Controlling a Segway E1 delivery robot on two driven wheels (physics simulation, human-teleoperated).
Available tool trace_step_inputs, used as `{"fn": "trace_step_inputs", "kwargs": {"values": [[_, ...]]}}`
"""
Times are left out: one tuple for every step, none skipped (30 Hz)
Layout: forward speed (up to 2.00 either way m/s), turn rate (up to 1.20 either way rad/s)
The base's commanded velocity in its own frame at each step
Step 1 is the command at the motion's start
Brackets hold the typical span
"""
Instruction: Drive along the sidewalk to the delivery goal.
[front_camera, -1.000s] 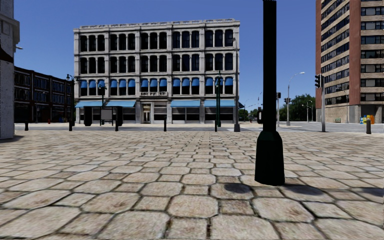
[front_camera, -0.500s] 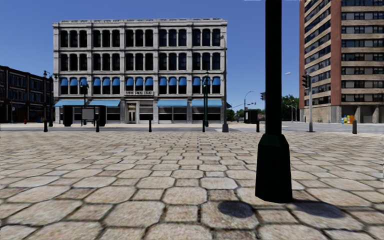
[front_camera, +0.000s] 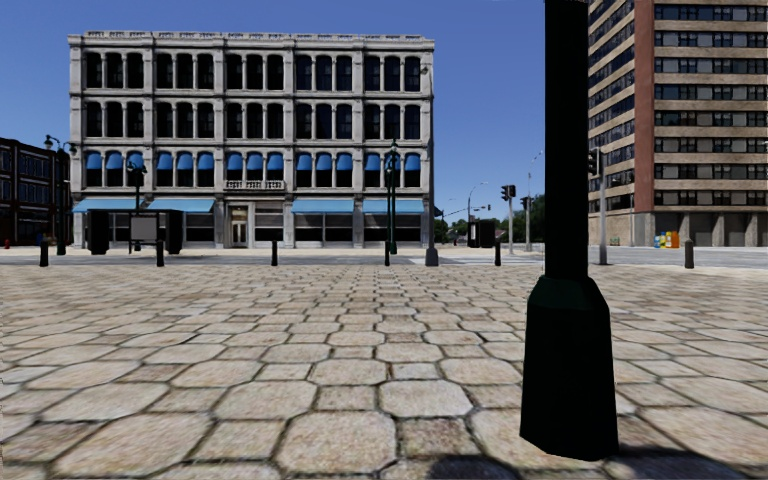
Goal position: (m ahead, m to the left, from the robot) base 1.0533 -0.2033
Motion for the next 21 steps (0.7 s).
{"fn": "trace_step_inputs", "kwargs": {"values": [[0.96,-0.09],[0.96,-0.03],[0.95,0.00],[0.84,0.00],[0.01,0.00],[0.01,0.00],[0.00,0.00],[0.00,0.00],[0.00,0.00],[0.00,0.00],[0.00,0.00],[0.00,0.00],[0.00,0.00],[0.00,0.00],[0.00,0.00],[0.00,0.00],[0.00,0.00],[0.00,0.00],[0.00,0.00],[0.00,0.00],[0.00,0.00]]}}
